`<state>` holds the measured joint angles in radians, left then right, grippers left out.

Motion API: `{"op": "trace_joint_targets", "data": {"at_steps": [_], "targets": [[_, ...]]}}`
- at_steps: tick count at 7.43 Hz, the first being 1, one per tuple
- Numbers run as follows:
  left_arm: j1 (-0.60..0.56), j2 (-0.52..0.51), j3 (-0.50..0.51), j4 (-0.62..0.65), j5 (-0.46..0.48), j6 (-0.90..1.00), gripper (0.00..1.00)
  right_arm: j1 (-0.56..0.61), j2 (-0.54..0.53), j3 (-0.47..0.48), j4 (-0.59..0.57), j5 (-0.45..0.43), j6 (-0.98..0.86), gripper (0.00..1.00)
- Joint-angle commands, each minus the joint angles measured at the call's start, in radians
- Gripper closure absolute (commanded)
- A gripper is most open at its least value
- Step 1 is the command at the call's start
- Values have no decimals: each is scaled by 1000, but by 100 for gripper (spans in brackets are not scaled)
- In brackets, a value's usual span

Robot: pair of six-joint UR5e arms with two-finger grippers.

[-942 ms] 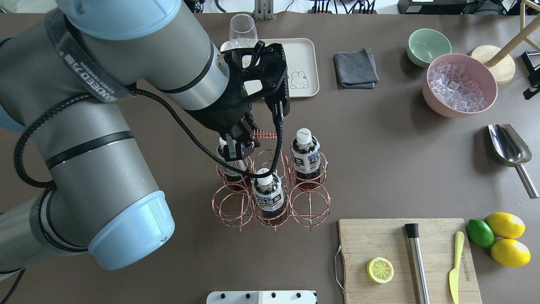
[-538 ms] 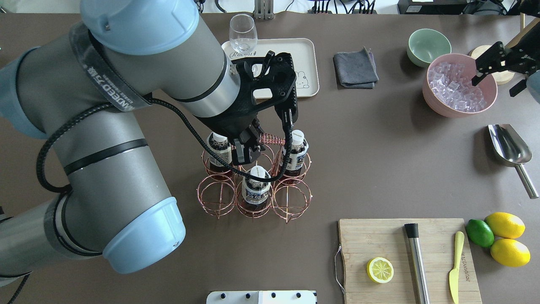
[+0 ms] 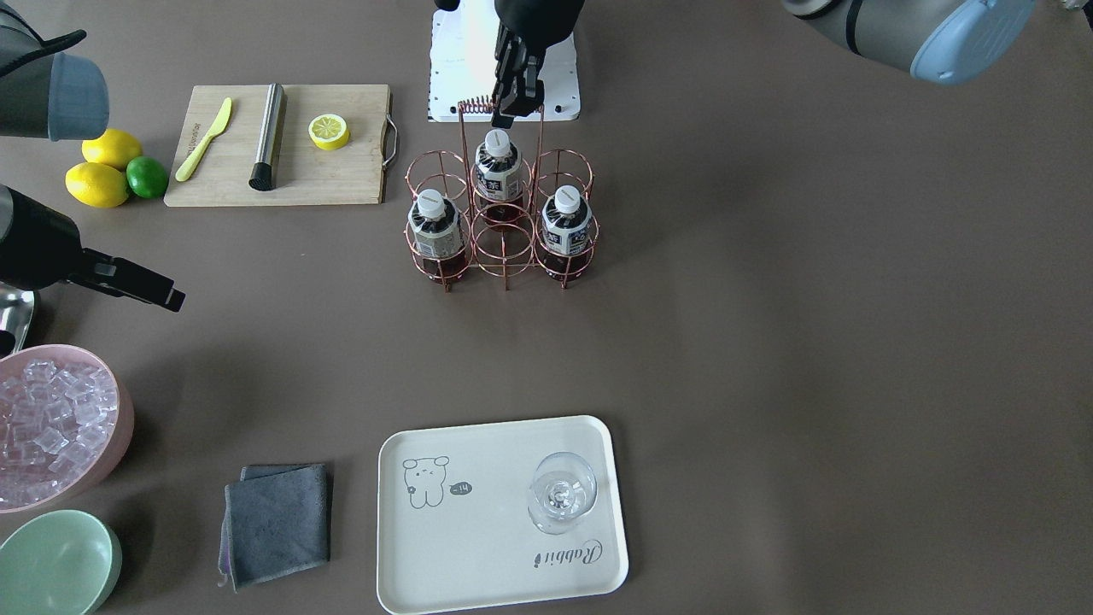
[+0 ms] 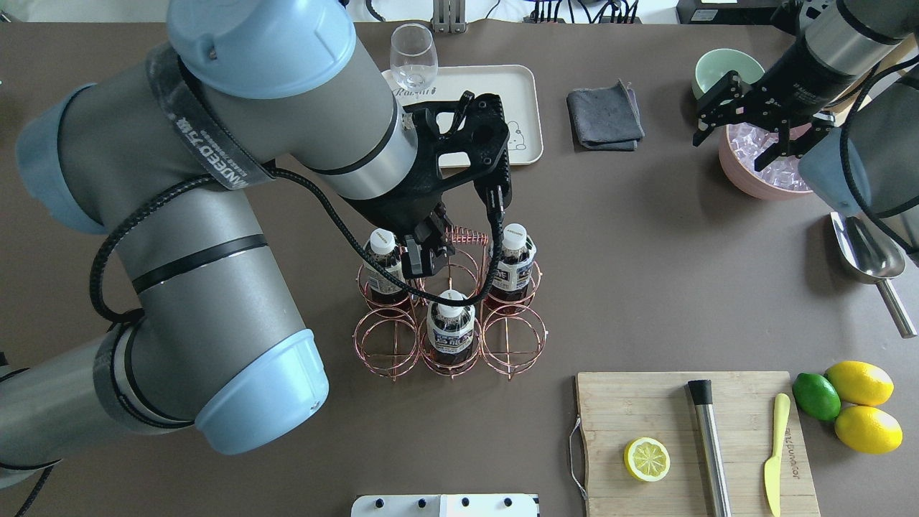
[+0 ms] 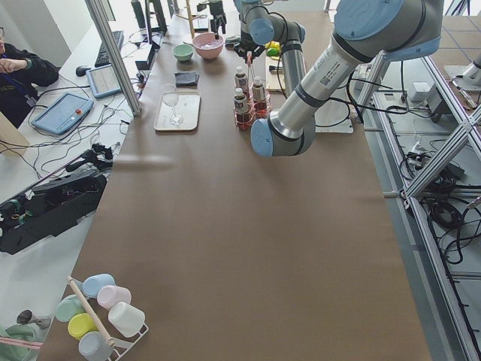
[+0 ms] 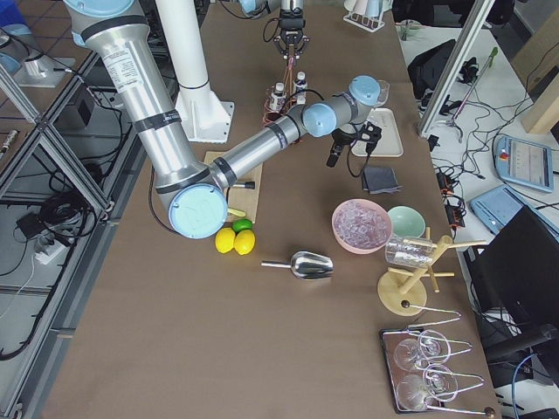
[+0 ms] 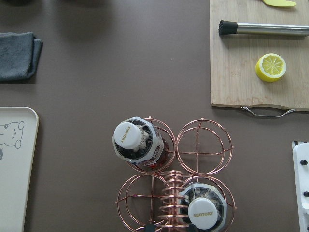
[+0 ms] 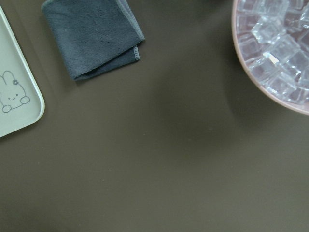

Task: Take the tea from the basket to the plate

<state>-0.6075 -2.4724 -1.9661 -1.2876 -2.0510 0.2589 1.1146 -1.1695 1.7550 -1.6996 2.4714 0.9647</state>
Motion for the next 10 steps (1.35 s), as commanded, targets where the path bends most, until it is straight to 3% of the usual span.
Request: {"op": "trace_joint_targets", "data": {"at_steps": [1,4,6,10], "targets": [[-3,1,9,-9,0,0,100,-77,46,1,71,59,168,2],[-11,3,0,-9,-1,0,100,-194,175,-12,69,69,408,5],[-14,3,-2,-9,0,0,100,-246,279,-70,69,77,507,6],[-17,7,3,-9,0,3,100,-317,292,-74,69,67,516,13]]}}
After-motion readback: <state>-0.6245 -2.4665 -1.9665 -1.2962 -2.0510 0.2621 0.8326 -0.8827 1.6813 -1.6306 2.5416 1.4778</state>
